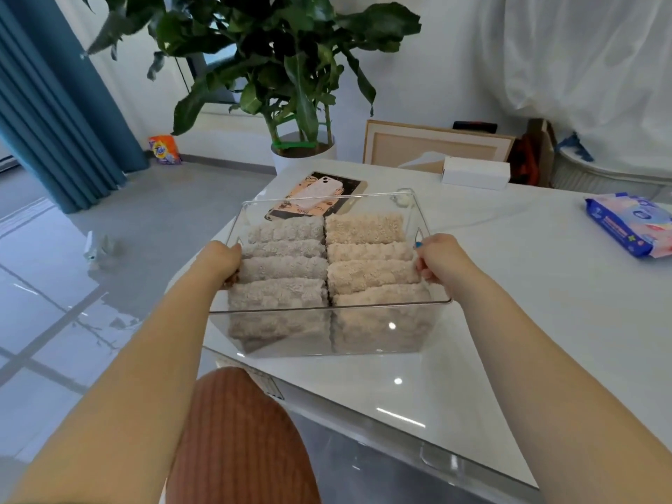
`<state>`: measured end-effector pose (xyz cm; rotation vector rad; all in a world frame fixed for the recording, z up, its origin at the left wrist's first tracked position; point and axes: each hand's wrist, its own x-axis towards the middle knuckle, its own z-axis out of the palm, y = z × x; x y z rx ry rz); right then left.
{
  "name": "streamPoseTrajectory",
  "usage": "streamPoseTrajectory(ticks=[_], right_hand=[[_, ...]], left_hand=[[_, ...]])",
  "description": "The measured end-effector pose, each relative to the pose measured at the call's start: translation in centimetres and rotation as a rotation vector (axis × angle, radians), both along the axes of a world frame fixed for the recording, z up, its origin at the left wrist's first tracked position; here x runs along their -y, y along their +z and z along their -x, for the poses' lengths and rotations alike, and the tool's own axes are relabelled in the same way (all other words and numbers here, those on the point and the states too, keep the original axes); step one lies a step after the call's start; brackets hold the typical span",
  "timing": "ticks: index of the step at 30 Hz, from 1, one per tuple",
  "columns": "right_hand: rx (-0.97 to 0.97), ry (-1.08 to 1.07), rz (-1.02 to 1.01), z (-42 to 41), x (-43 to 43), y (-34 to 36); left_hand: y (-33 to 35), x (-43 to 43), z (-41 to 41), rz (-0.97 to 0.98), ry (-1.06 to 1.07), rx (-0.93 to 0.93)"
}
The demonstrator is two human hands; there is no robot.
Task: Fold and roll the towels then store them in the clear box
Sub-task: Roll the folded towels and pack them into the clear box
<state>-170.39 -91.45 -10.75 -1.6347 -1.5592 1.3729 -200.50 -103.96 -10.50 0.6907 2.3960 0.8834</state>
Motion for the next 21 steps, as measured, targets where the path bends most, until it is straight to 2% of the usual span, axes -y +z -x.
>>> streamPoseTrajectory(ticks=[3,4,6,7,8,9,10,12,14,16,21], right_hand=[[0.264,0.068,-0.149,0.2,-0.3,-0.2],[0.454,0.114,-0.239,0.3,-0.3,-0.2],[0.87,0.204,-0.546,0.8,0.6,0.0],[0.925,0.258,-0.739,1.7,0.5,0.7],[0.882,0.338,-0.849,2.8,0.4,1.1],[0.812,0.444,-0.845,4.1,0.0,1.4],[0.748,0.553,-0.757,5.6,-0.5,1.4],[0.696,0.705,-0.437,7.9,-1.1,0.6],[0.765,0.766,-0.294,9.2,-1.6,-0.8],[0.85,0.762,-0.315,9.1,-2.2,-1.9],[1.024,0.698,-0.461,8.1,-2.2,-2.1]], left_hand=[[0.0,-0.3,-0.3,0.089,-0.043,-0.23],[-0.2,-0.4,-0.8,0.108,-0.046,-0.341],[-0.6,-0.1,-2.4,0.129,-0.07,-0.688],[-0.3,-0.6,-3.1,0.092,-0.105,-0.874],[0.1,-1.3,-4.0,0.055,-0.168,-1.0],[0.6,-2.4,-4.8,0.034,-0.249,-1.062],[0.7,-3.8,-5.1,0.028,-0.341,-1.056],[0.2,-6.0,-6.2,0.103,-0.511,-0.903],[-1.1,-7.0,-6.3,0.244,-0.598,-0.713],[-2.2,-7.1,-5.2,0.333,-0.615,-0.611],[-2.7,-6.6,-3.7,0.458,-0.614,-0.708]])
